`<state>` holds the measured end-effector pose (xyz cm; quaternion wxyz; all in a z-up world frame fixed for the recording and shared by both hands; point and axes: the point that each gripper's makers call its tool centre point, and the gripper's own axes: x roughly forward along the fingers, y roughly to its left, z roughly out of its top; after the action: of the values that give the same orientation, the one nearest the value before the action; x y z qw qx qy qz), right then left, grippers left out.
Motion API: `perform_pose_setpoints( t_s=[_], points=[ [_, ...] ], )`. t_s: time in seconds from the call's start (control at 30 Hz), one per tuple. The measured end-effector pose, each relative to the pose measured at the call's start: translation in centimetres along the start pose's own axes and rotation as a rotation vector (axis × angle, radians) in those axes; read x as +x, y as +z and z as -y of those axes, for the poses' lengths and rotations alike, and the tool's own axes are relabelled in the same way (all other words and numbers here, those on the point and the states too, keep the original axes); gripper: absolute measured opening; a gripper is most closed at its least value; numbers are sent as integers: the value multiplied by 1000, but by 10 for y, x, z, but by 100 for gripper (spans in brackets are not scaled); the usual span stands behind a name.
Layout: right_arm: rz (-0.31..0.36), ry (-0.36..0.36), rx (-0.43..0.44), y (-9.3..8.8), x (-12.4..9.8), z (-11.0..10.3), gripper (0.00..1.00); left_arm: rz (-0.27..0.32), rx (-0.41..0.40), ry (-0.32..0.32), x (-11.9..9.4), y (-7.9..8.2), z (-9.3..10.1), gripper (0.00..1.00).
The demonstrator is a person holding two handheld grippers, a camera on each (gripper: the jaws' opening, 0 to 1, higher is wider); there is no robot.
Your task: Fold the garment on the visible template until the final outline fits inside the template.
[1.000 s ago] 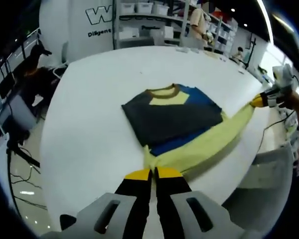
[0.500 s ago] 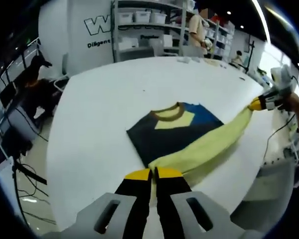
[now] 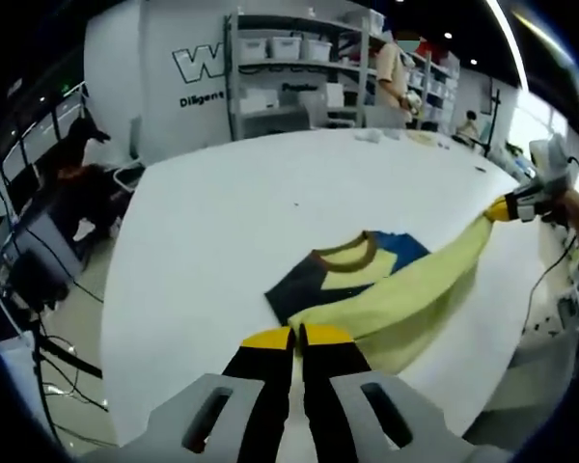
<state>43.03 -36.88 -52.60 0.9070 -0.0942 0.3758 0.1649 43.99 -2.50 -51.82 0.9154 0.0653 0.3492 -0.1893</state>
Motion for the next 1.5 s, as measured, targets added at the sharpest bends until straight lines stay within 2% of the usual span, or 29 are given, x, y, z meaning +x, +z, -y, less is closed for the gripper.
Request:
perform_pose_setpoints(
  t_s=[0.27, 0.5, 0.67, 0.9, 1.07, 1.23, 1.5],
  points=[
    [2, -18, 5, 14, 21, 11, 0, -11, -3, 13, 27, 8, -12, 1],
    [-7, -26, 38, 16, 47, 19, 0, -35, -39, 18, 52, 8, -24, 1],
    [22, -25, 47, 20, 65, 23, 0, -58, -37, 37, 70, 3, -29, 1],
    [-5, -26, 63, 9, 95, 30, 0, -71, -51, 50, 91, -6, -33, 1],
    [-13, -15, 80, 4, 112, 31, 0, -79, -92, 72, 102, -19, -39, 1],
    [-2, -20, 53, 0, 126, 30, 0, -43, -135, 88, 109, -26, -41, 0],
    [-2, -23, 77, -17, 146, 33, 0, -7, -205, 106, 127, -40, -48, 0]
  ],
)
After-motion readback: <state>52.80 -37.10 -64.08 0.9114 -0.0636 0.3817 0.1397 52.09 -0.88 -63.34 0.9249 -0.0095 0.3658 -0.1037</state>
